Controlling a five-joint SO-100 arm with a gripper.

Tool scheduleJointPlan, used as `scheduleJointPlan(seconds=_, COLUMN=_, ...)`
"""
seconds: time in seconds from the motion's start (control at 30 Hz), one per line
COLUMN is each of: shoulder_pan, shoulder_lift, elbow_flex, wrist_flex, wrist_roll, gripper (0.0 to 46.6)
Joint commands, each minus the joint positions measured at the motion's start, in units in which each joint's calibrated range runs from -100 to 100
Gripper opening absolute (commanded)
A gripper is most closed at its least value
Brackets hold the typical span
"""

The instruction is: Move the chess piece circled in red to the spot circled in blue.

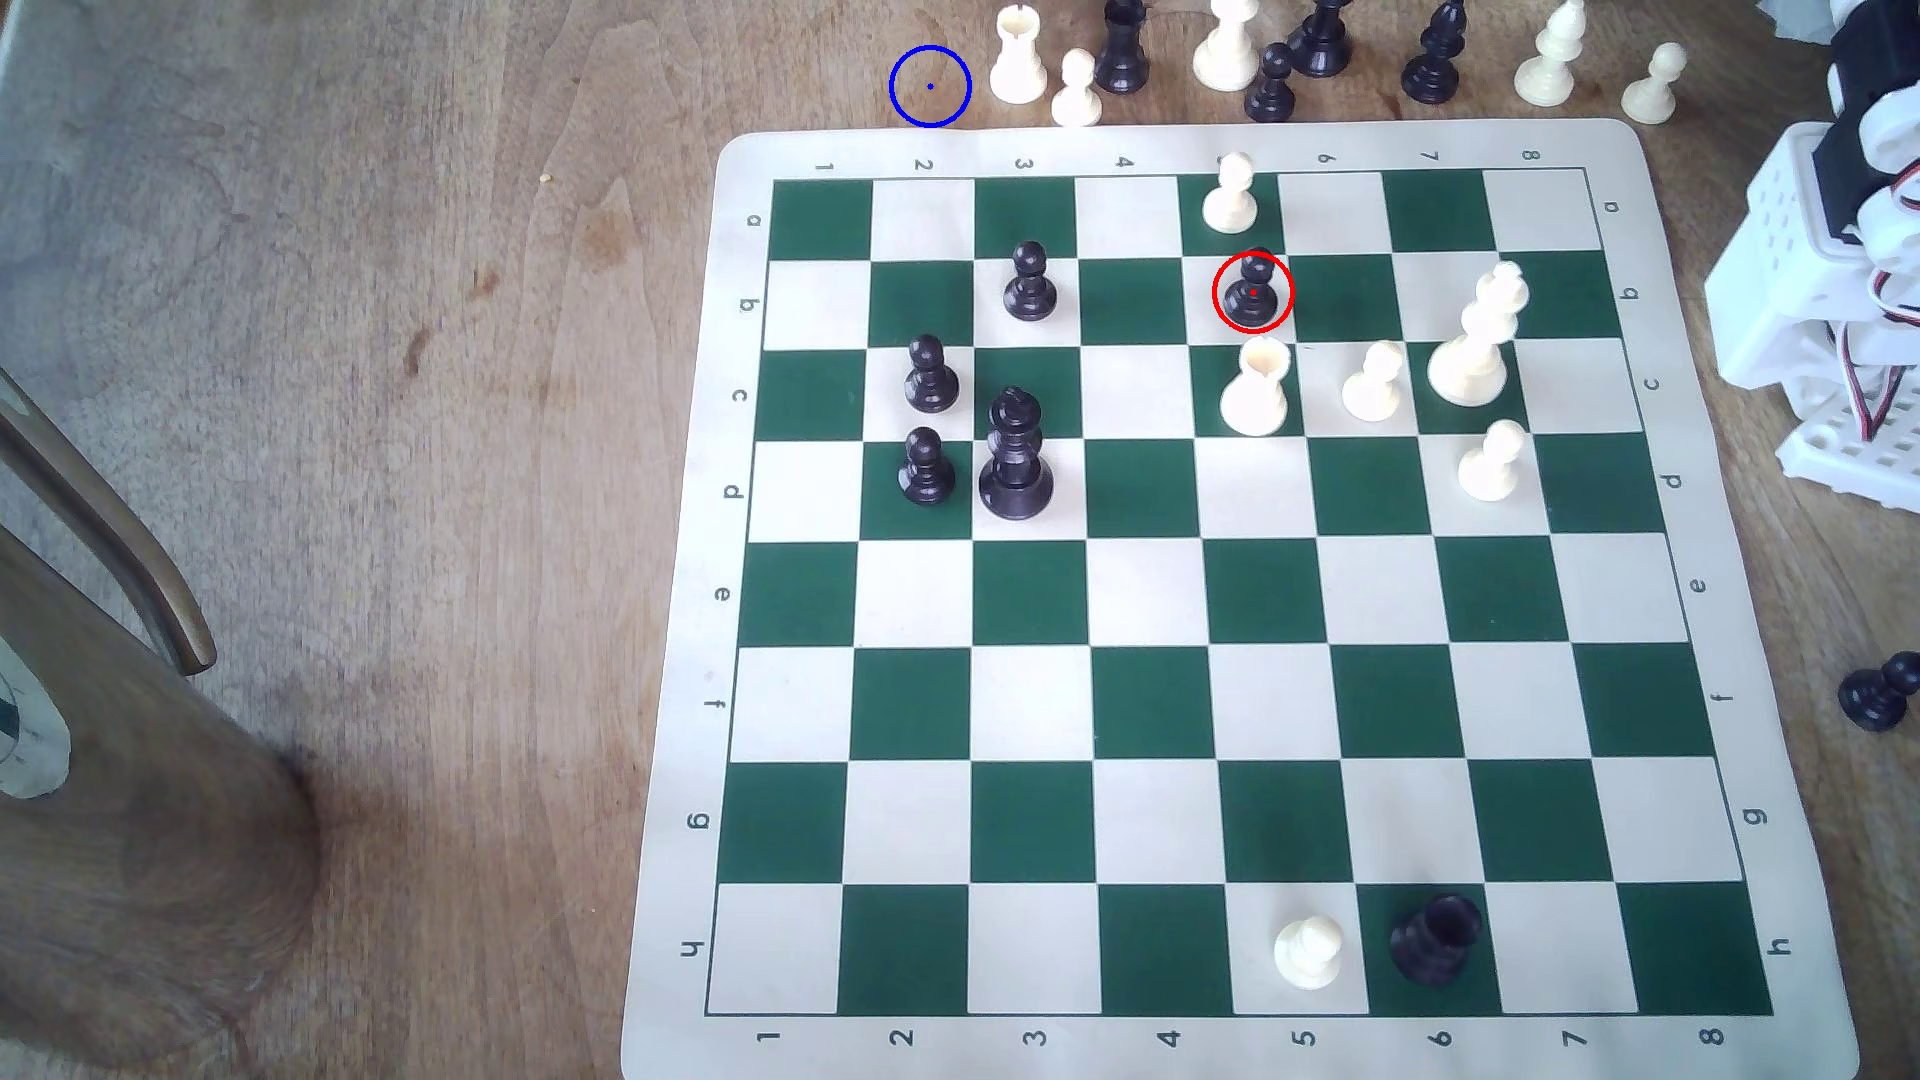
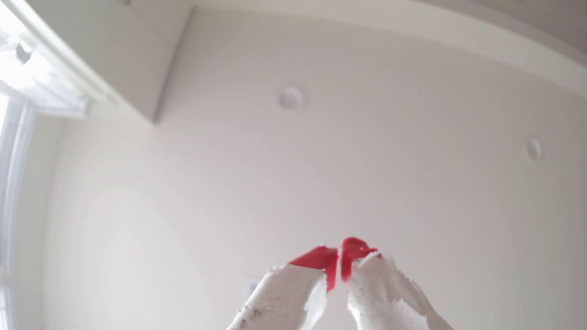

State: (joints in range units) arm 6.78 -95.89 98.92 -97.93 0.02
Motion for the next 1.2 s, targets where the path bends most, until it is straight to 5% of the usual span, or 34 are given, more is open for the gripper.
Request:
scheduleJointPlan(seconds=0.0, shoulder_pan=-3.62, shoulder_lift=0.14, elbow_flex=0.81, wrist_flex=4.07, wrist_roll=0.00, gripper=0.2)
scheduleJointPlan(seconds=0.53, shoulder_pan=-5.10, shoulder_lift=0.14, elbow_flex=-32.19, wrist_flex=57.55, wrist_roll=0.00, gripper=0.2)
scheduleJointPlan(seconds=1.0, shoulder_pan=-4.56, shoulder_lift=0.14, elbow_flex=-39.89, wrist_flex=86.22, wrist_roll=-0.29, gripper=0.2)
scheduleJointPlan(seconds=1.1, shoulder_pan=-4.01, shoulder_lift=0.14, elbow_flex=-41.44, wrist_flex=95.06, wrist_roll=-0.20, gripper=3.3)
scheduleJointPlan(seconds=1.17, shoulder_pan=-2.99, shoulder_lift=0.14, elbow_flex=-42.43, wrist_flex=105.46, wrist_roll=-0.29, gripper=0.2)
